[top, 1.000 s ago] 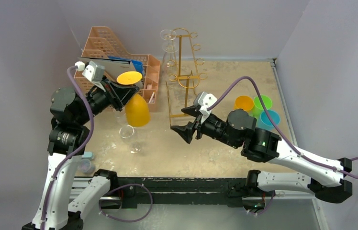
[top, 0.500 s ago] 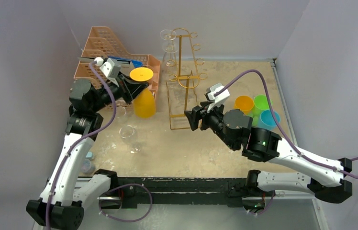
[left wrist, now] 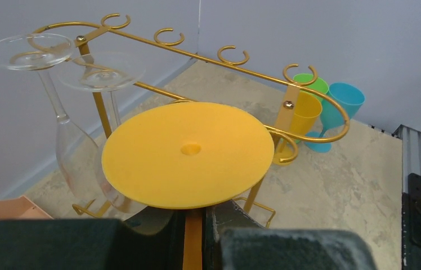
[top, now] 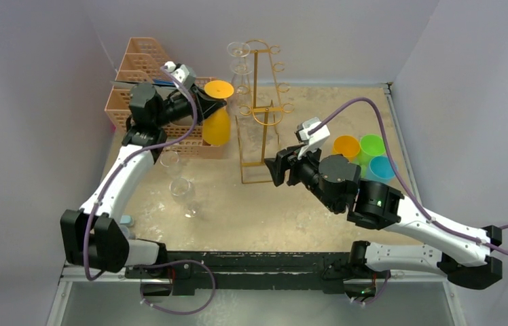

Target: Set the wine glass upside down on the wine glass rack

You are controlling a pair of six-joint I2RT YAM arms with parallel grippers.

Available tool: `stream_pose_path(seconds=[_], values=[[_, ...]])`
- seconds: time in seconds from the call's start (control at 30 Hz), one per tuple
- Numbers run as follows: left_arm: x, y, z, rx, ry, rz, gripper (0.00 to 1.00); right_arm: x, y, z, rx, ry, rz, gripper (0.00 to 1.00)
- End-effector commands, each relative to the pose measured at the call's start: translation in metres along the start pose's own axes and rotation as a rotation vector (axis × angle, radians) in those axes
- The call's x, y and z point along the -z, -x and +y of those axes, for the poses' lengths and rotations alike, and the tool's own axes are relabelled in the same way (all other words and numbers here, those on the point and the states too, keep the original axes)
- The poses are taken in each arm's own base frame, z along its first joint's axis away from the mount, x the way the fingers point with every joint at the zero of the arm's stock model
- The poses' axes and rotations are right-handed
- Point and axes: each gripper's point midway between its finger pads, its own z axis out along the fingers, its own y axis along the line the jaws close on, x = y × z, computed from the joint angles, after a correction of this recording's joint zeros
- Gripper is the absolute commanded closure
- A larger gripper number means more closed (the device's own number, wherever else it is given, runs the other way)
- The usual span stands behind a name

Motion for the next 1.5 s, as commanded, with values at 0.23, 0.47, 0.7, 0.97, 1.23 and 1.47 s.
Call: stream_pose_path(seconds=[0.23, 0.47, 0.7, 0.97, 1.23, 1.47], values=[[-0.025, 0.016, 0.009, -0.170, -0.122, -0.086, 1.00, 0.019, 0.024, 0.014, 0.023, 0.134, -0.038, 0.30], [-0.036, 0.009, 0.015, -0.138, -0.161, -0.128, 1.00, 0.029, 0.015, 0.054, 0.087, 0.382, -0.004, 0.28], [-0.042, 0.001, 0.021, -0.174, -0.178, -0.120, 1.00, 0.027, 0.013, 0.055, 0.089, 0.386, -0.004, 0.28], [-0.052, -0.003, 0.022, -0.175, -0.199, -0.123, 1.00, 0.021, 0.021, 0.045, 0.085, 0.313, -0.037, 0.28], [-0.060, -0.011, 0.017, -0.149, -0.237, -0.111, 1.00, 0.017, 0.024, 0.040, 0.076, 0.273, -0.051, 0.28], [-0.067, -0.016, 0.013, -0.142, -0.250, -0.101, 1.00, 0.017, 0.021, 0.037, 0.067, 0.260, -0.046, 0.28]])
